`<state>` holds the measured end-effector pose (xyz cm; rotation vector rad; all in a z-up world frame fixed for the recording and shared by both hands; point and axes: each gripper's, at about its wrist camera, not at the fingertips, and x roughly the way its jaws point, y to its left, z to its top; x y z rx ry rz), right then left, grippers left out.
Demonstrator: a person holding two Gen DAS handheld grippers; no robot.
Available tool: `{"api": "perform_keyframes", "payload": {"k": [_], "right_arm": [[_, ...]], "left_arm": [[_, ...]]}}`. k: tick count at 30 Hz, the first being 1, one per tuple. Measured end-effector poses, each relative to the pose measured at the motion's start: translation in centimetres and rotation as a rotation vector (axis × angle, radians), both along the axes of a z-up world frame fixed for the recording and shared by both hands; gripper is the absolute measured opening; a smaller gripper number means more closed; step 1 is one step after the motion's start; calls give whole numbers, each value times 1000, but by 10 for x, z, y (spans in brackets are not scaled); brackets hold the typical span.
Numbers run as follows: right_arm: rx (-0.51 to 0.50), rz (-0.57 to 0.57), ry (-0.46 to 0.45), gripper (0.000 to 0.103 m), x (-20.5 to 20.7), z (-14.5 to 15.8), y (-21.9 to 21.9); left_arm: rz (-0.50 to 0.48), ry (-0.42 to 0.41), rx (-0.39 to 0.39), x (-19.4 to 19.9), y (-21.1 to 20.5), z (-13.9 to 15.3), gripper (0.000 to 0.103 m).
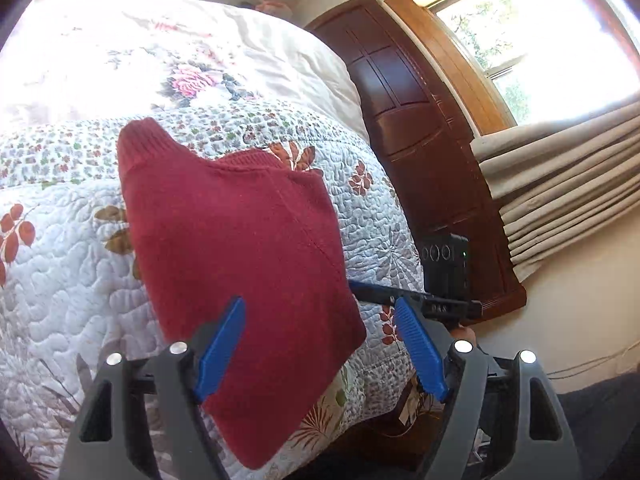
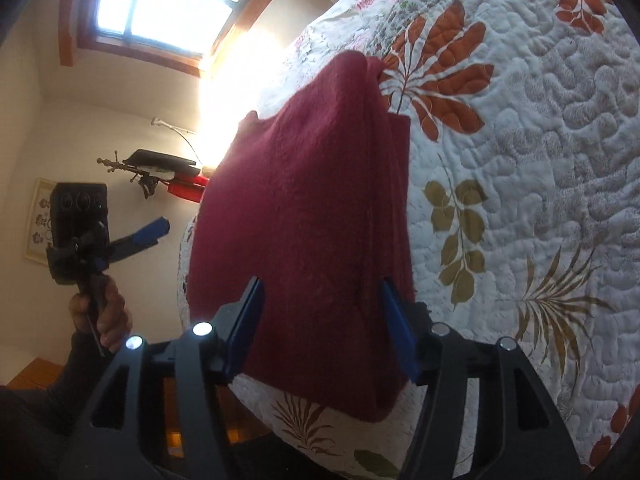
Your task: Fold small clothes
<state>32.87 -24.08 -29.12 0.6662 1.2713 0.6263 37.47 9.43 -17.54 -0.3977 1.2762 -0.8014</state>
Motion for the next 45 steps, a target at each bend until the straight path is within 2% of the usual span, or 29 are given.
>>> {"api": "perform_keyframes", "payload": {"k": [1,3,5,7,9,10,11,12,13,14,15,16,17,18,21,23,25,28,30,34,38,40,41,42,45], "right_arm": [[-39,19,23,21,0,-9,3],[-44,-6,63,17,-2,-23,-4],[-25,-26,76,16,-8,-26,-11],[-3,-17,54,17,-16,-16,-14],[41,-25,24,27,-20,-2,-17],[36,-28,15,28,-22,4,-20],[11,-27,5,35,-25,9,-21],[-17,-23,-9,47,-24,12,-20],[-29,-14,-21,51,-27,15,-20],[-33,-1,-21,53,-33,15,-23],[-40,15,-13,54,-37,12,-22],[-51,29,-4,53,-44,5,-20],[-62,41,11,35,-46,-2,-17],[-67,64,43,10,-48,-14,-12],[-97,79,76,10,-53,-42,-1],[-113,88,77,10,-53,-43,1],[-97,103,75,11,-51,-33,-2],[-46,104,47,24,-39,-9,-20],[-68,67,7,46,-27,10,-31],[-123,-12,-81,50,20,36,-33],[-138,-78,-120,58,78,30,-28],[-143,-71,-110,58,105,18,-21],[-140,-54,-95,46,115,8,-19],[-154,-39,-70,28,124,-3,-14],[-174,-41,-26,28,133,-25,-6]], "left_arm": [[-14,22,16,4,-6,-10,78],[-36,46,78,7,-17,-30,78],[-37,74,84,10,-16,-43,78],[-37,59,96,6,-19,-43,81],[-35,40,104,2,-18,-39,83],[-33,30,115,0,-18,-38,83],[-26,17,130,-2,-17,-35,83],[-16,2,144,-4,-15,-31,83],[-16,-22,154,-8,-15,-25,83],[-21,-63,184,-12,-19,-20,83],[-25,-122,252,-18,-24,-15,83],[-39,-165,319,-24,-28,-13,83],[-56,-187,381,-29,-32,-16,83],[-72,-192,443,-33,-37,-25,83],[-140,-222,589,-43,-49,-54,83],[-160,-244,636,-46,-55,-59,86],[-150,-240,643,-45,-55,-56,86],[-120,-213,648,-40,-50,-48,86],[-110,-187,654,-40,-48,-44,87],[-94,-156,622,-41,-43,-39,87],[-84,-134,594,-37,-40,-40,87],[-91,-134,591,-36,-41,-41,87],[-94,-134,591,-35,-41,-42,87],[-94,-134,588,-34,-41,-43,87],[-86,-125,583,-32,-38,-44,87]]}}
